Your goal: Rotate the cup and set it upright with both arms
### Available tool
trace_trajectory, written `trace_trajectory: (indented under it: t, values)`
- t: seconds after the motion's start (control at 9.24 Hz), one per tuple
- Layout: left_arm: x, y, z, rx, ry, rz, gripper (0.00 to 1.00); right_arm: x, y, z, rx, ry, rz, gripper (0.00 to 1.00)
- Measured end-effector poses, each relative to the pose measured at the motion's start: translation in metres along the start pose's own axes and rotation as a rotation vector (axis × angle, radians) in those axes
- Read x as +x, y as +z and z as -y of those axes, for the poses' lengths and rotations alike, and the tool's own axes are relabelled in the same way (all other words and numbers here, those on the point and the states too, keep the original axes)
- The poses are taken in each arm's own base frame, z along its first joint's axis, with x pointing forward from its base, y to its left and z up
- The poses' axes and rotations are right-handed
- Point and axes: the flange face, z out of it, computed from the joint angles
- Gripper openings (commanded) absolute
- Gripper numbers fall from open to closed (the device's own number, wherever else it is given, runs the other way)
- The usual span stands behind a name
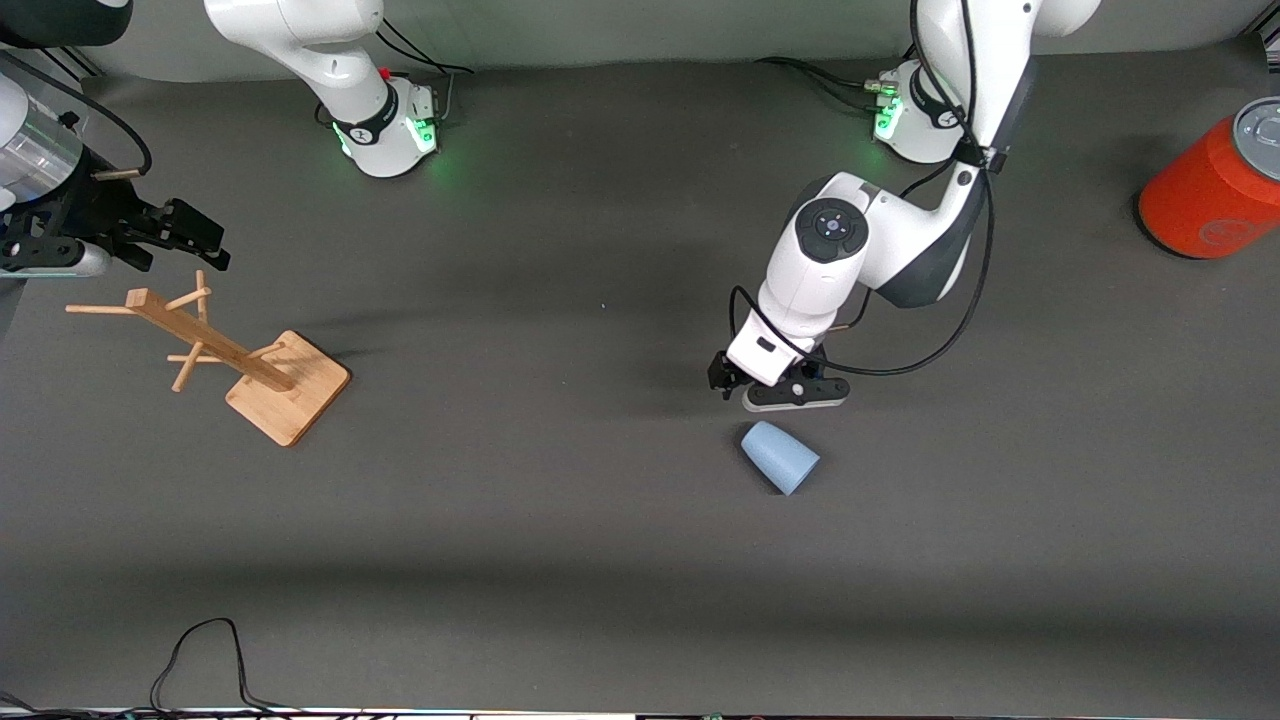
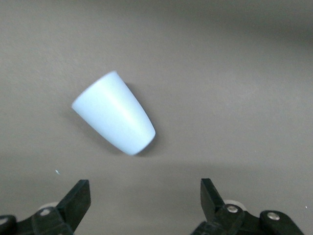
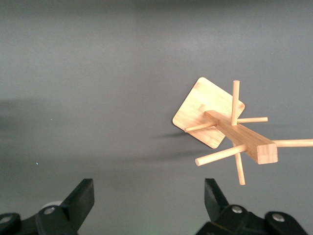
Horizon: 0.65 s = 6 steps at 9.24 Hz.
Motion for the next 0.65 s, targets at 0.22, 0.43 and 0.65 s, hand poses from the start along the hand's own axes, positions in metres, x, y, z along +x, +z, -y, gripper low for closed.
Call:
trace_trajectory:
  t: [0.22,0.43,0.65]
  values:
    - [0.032,0.004,0.033,0.025,0.039,-0.019,1.00,0.000,-0.001,0.001,0.001,-0.001,-0.002,1.00]
    - [0.070,0.028,0.071,0.041,0.060,-0.019,1.00,0.001,-0.004,0.002,0.002,-0.003,-0.009,1.00]
    - [0.085,0.079,0.086,0.031,0.039,-0.021,0.99,0.001,-0.003,0.008,0.000,-0.013,-0.009,1.00]
